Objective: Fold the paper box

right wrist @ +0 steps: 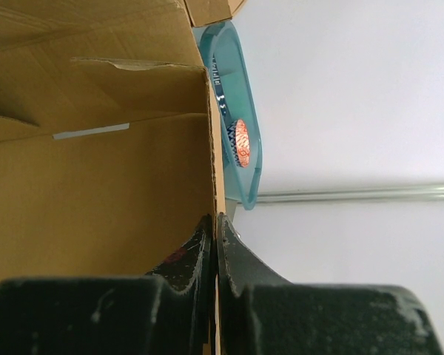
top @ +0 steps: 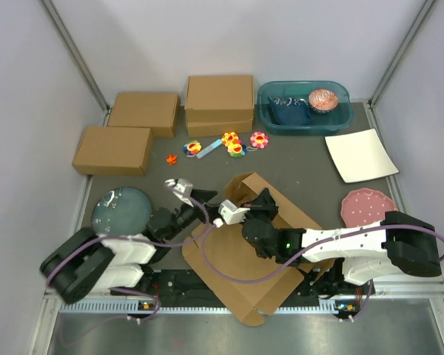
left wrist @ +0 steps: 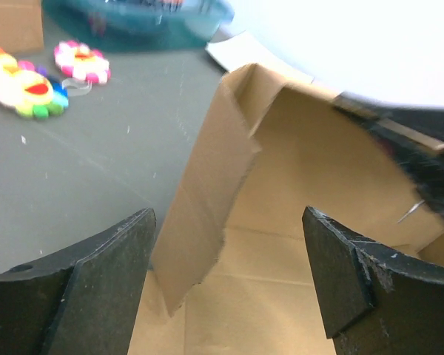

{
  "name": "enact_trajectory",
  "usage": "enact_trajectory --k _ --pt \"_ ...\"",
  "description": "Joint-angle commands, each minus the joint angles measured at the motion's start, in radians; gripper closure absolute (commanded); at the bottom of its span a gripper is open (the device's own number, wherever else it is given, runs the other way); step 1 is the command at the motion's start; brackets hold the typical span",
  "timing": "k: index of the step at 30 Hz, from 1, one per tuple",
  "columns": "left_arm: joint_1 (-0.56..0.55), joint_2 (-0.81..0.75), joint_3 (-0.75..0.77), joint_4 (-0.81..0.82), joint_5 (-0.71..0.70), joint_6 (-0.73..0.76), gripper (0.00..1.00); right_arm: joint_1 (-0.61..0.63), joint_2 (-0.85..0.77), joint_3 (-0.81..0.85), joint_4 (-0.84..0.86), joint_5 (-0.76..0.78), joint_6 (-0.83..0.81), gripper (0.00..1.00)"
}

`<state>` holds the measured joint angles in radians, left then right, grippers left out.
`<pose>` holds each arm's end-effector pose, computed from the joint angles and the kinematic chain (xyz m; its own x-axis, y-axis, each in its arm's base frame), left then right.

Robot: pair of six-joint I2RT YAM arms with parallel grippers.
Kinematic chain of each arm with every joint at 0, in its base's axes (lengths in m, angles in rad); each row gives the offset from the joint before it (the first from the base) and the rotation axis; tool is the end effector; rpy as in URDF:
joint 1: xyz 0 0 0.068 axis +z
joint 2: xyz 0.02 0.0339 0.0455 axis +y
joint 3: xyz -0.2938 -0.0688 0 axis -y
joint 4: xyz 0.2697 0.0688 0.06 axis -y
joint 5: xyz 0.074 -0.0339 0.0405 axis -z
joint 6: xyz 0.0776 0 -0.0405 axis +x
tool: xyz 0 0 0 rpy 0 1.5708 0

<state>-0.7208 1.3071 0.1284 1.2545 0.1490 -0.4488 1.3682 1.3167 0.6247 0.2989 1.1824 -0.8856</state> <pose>0.1819 -0.1751 0.1823 -0.2802 -0.3250 -0.9033 0.7129 0.5597 -0.4225 0.1282 0.2673 0.2324 0.1053 -0.9449 -0.3101 -0.1856 0.2876 -0.9396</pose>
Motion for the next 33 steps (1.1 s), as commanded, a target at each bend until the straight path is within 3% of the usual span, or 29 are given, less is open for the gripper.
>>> enact_trajectory --k 1,5,6,11,17,25,33 --pt "-0.005 -0.302 -0.065 -0.012 -0.031 0.012 0.14 0.026 0.012 -0.009 -0.029 -0.124 0.083 1.0" --pt "-0.006 -0.566 -0.049 -0.33 -0.249 -0.01 0.13 0.025 0.021 -0.013 -0.007 -0.13 0.076 1.0" --pt "-0.005 -0.601 -0.047 -0.339 -0.281 -0.007 0.12 0.025 0.022 -0.013 -0.003 -0.13 0.073 1.0" --pt "0.014 -0.424 0.084 -0.464 -0.373 0.004 0.12 0.025 0.027 -0.002 0.011 -0.136 0.065 1.0" --pt "0.03 -0.12 0.214 -0.437 -0.335 -0.022 0.12 0.026 0.018 0.007 -0.015 -0.141 0.08 1.0" --pt "0.032 0.001 0.192 -0.203 -0.117 -0.037 0.12 0.025 0.016 0.01 -0.044 -0.142 0.097 1.0" --pt "0.03 0.09 0.132 0.043 0.001 -0.065 0.11 0.026 0.016 0.009 -0.055 -0.147 0.105 1.0"
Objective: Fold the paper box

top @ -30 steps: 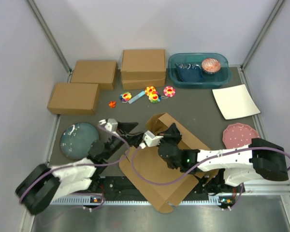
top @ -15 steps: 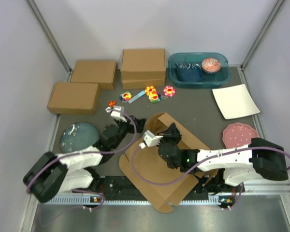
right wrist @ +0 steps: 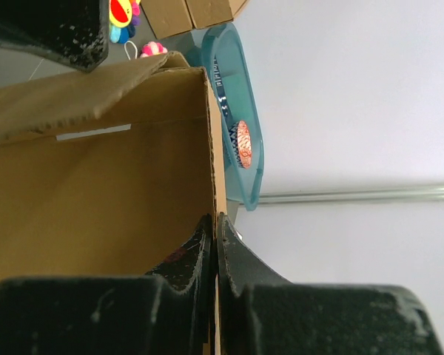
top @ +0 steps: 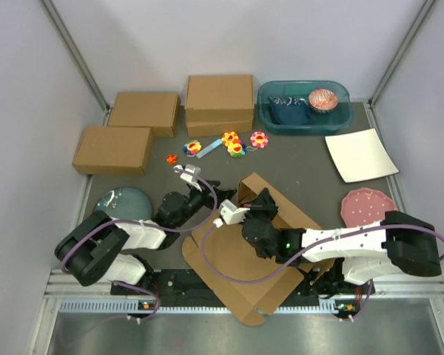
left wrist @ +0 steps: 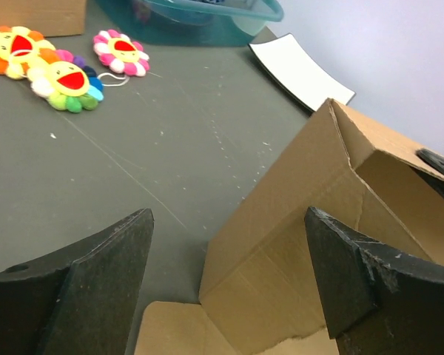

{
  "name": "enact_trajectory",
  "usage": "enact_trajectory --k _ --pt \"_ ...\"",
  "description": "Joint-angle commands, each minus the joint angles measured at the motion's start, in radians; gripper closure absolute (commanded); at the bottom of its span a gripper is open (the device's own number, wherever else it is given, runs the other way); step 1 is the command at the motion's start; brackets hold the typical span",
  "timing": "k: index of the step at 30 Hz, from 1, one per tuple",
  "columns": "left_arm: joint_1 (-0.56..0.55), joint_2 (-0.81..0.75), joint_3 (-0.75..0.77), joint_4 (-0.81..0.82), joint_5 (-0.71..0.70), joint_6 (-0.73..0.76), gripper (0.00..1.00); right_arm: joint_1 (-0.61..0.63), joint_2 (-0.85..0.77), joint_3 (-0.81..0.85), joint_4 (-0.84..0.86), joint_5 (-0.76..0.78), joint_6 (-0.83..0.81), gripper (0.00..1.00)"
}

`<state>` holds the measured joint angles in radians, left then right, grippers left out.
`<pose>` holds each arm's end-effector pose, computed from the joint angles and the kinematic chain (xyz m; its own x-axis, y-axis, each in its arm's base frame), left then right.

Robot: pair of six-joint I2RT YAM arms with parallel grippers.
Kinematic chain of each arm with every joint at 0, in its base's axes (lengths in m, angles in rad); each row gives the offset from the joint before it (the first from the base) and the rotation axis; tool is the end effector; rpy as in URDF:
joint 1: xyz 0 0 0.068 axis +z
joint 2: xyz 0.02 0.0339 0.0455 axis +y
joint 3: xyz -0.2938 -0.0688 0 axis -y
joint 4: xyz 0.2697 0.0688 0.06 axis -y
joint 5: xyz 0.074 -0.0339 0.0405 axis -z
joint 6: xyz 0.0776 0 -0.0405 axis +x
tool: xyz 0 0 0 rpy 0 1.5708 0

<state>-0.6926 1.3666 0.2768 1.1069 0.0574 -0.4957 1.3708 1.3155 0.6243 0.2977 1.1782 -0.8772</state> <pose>0.2202 -0.1885 0.1924 -0.3126 -0.3576 -0.8800 0.6058 0.6384 -0.4747 0.1274 0.2676 0.2323 0.1093 -0.9418 -0.3180 -0.1899 0.2943 -0.9367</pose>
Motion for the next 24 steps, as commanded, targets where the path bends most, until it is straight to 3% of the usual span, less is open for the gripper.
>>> enact_trajectory --k 1,24 --pt "0.002 0.044 -0.011 0.197 0.099 -0.023 0.11 0.024 0.019 0.009 -0.054 -0.144 0.098 1.0" --pt "-0.016 0.201 0.022 0.401 0.205 -0.014 0.08 0.022 0.024 0.015 -0.083 -0.166 0.133 1.0"
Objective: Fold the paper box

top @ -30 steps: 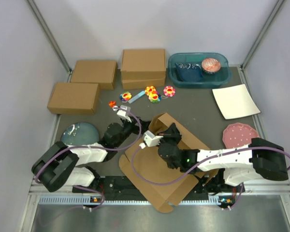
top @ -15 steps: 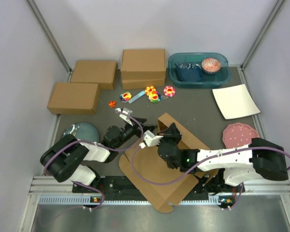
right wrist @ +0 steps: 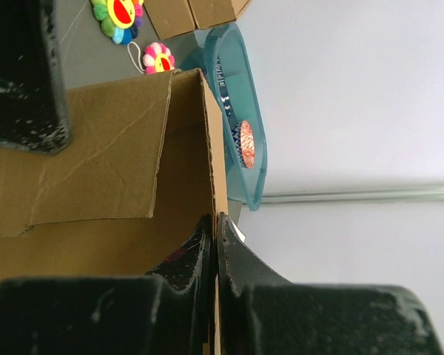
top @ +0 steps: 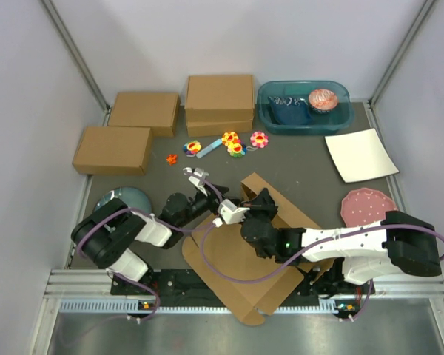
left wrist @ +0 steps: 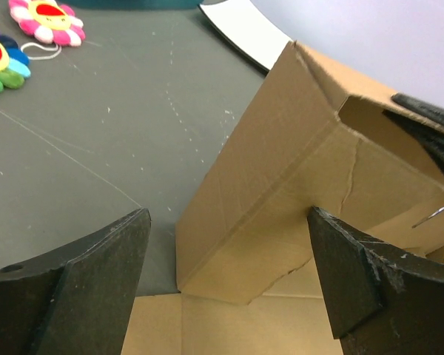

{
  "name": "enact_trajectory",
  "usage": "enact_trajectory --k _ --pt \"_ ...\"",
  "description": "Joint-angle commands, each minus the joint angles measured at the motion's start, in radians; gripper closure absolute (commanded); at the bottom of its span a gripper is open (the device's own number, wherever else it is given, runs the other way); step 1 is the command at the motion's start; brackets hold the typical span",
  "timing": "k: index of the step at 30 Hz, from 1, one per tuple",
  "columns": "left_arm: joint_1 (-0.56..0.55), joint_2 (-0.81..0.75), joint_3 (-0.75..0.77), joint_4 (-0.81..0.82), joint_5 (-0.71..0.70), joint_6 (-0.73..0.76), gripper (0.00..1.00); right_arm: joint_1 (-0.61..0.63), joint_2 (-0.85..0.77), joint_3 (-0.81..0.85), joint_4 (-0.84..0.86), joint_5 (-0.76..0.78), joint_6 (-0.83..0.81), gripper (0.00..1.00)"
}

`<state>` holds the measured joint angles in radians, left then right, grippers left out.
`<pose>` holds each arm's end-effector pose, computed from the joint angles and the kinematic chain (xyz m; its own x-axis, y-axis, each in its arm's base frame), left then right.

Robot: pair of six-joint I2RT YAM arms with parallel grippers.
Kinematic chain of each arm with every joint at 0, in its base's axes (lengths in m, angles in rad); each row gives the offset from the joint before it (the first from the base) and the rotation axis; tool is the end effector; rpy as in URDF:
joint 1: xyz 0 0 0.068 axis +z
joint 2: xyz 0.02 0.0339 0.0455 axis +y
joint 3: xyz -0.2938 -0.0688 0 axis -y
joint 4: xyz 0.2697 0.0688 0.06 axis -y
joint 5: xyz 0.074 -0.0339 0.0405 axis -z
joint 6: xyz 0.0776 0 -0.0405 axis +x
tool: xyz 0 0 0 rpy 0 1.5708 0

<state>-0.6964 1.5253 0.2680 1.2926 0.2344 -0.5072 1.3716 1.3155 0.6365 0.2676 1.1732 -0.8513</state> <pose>0.2157 -0.2039 0.1742 -0.3659 -0.3099 -0.8775 0.7142 0.5111 -0.4783 0.1273 0.2689 0.2335 0.1075 -0.9390 -0.3267 -0.1994 0.3016 -0.9324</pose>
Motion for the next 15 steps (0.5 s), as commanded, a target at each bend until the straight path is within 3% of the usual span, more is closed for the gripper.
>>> enact_trajectory --k 1,15 --pt "-0.012 0.052 0.036 0.22 0.026 -0.004 0.08 0.021 0.024 0.003 -0.057 -0.159 0.115 1.0" --pt "-0.025 0.108 0.126 0.304 0.005 -0.027 0.09 0.023 0.028 -0.003 -0.076 -0.164 0.136 1.0"
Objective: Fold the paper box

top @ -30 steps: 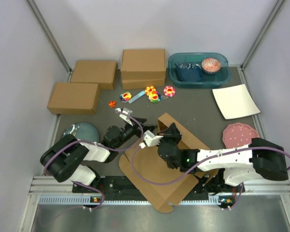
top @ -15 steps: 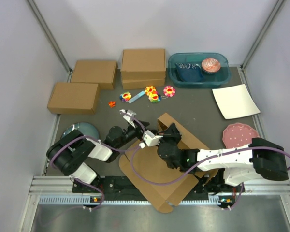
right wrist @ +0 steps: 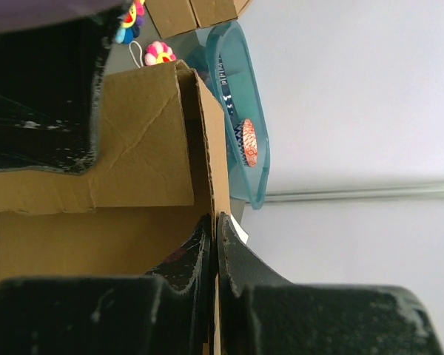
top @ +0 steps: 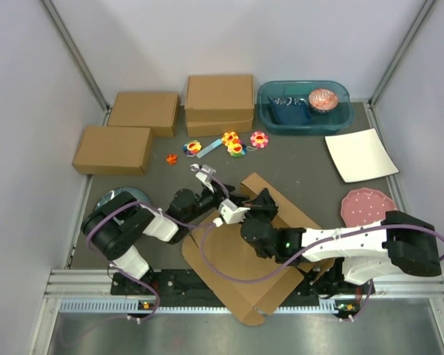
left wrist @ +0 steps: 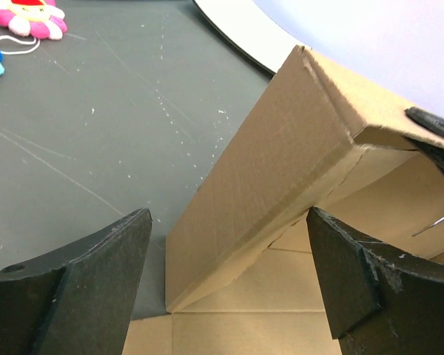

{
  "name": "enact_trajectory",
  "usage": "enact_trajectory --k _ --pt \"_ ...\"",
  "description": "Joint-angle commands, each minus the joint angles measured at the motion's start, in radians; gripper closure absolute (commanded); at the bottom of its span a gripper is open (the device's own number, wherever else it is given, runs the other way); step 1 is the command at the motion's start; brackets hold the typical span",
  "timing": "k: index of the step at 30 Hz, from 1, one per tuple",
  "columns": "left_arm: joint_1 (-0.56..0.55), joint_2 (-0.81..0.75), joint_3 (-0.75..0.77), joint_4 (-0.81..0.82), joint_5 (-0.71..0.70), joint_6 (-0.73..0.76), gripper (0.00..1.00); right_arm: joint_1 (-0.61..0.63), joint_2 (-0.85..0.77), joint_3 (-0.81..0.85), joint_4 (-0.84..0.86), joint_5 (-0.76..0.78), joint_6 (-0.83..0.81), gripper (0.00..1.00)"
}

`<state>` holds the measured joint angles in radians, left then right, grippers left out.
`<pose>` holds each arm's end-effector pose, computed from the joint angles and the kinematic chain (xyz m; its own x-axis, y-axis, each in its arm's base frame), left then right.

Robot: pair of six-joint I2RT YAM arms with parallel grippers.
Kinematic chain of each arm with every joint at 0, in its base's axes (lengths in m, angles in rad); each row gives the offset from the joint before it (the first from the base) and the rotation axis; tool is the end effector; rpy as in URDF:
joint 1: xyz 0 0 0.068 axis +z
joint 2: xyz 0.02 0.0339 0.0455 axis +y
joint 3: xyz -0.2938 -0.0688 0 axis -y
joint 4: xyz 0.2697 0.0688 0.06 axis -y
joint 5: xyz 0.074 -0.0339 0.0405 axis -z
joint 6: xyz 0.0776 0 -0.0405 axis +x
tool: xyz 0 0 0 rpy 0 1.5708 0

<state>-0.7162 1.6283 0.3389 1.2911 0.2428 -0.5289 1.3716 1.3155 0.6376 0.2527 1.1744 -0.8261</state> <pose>0.2282 -0.2233 0.1646 -0.4120 -0.2908 -0.8636 0.7074 0.4953 -0.5042 0.1272 0.2683 0.2325 0.1007 -0.9359 -0.3376 -0.2038 0.3127 -0.9277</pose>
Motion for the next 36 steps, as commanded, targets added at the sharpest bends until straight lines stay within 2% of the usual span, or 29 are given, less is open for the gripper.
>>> enact_trajectory --k 1,8,15,18,20,23,25,32,33,35,36 --pt "-0.005 0.007 0.063 0.3 0.0 -0.003 0.09 0.021 0.028 -0.006 -0.062 -0.167 0.113 1.0" --pt "-0.005 0.03 0.12 0.269 0.016 0.024 0.13 0.023 0.028 -0.004 -0.076 -0.171 0.128 1.0" --pt "-0.012 0.045 0.137 0.197 0.053 0.093 0.33 0.023 0.027 -0.006 -0.076 -0.176 0.134 1.0" --pt "-0.022 0.045 0.141 0.156 0.041 0.136 0.49 0.023 0.028 -0.004 -0.076 -0.18 0.134 1.0" --pt "-0.025 0.05 0.149 0.146 0.033 0.148 0.75 0.023 0.03 -0.003 -0.076 -0.185 0.137 1.0" --pt "-0.026 0.054 0.149 0.149 0.021 0.159 0.96 0.023 0.03 0.0 -0.084 -0.186 0.142 1.0" --pt "-0.028 0.053 0.149 0.146 0.016 0.167 1.0 0.021 0.028 0.004 -0.092 -0.188 0.146 1.0" --pt "-0.054 0.019 0.138 0.094 -0.026 0.237 1.0 0.023 0.025 0.011 -0.104 -0.182 0.166 1.0" --pt "-0.06 0.015 0.137 0.08 -0.036 0.248 1.0 0.024 0.019 0.013 -0.101 -0.176 0.171 0.97" --pt "-0.075 -0.004 0.137 0.039 -0.062 0.27 1.0 0.029 0.002 0.031 -0.113 -0.173 0.183 0.79" --pt "-0.077 -0.007 0.137 0.03 -0.069 0.271 1.0 0.029 -0.025 0.037 -0.112 -0.168 0.186 0.63"
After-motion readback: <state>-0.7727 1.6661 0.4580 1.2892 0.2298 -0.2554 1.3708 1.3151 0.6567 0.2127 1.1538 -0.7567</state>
